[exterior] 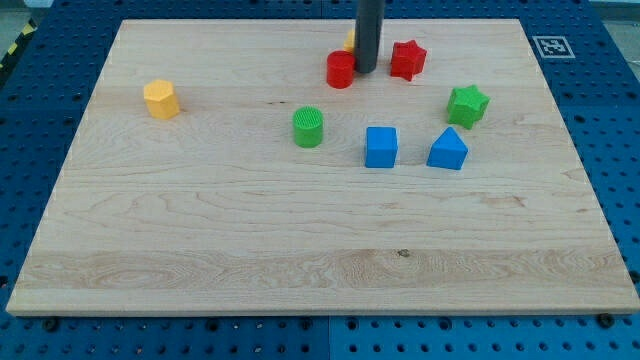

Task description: Slide the yellow heart into the hexagon

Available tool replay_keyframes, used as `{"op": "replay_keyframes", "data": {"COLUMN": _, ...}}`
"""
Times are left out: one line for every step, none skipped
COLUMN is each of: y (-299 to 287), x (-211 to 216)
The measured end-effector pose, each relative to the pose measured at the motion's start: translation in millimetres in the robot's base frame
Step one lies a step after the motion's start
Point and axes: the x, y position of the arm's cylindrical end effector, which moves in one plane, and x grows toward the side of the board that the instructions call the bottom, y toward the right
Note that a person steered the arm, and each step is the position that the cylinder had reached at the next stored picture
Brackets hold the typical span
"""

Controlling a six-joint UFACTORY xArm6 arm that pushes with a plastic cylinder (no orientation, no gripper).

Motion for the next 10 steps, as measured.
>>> {"op": "replay_keyframes", "data": {"y": 2.1, "x": -5.0}}
{"op": "replay_keyframes", "data": {"y": 20.3, "x": -9.1}}
{"op": "replay_keyframes", "data": {"y": 36.9, "x": -17.9}}
{"op": "replay_keyframes", "data": {"y": 32.6, "x": -36.8}}
{"op": "replay_keyframes", "data": {"y": 5.5, "x": -46.4}}
{"op": "replay_keyframes", "data": {"y": -37.7, "x": -46.4}}
{"op": "replay_keyframes", "data": {"y": -81.1, "x": -46.4}}
{"op": "replay_keyframes", "data": {"y": -101.9, "x": -39.8}}
{"op": "replay_keyframes", "data": {"y": -105.6, "x": -26.0}}
{"op": "replay_keyframes", "data": {"y": -105.6, "x": -10.9}}
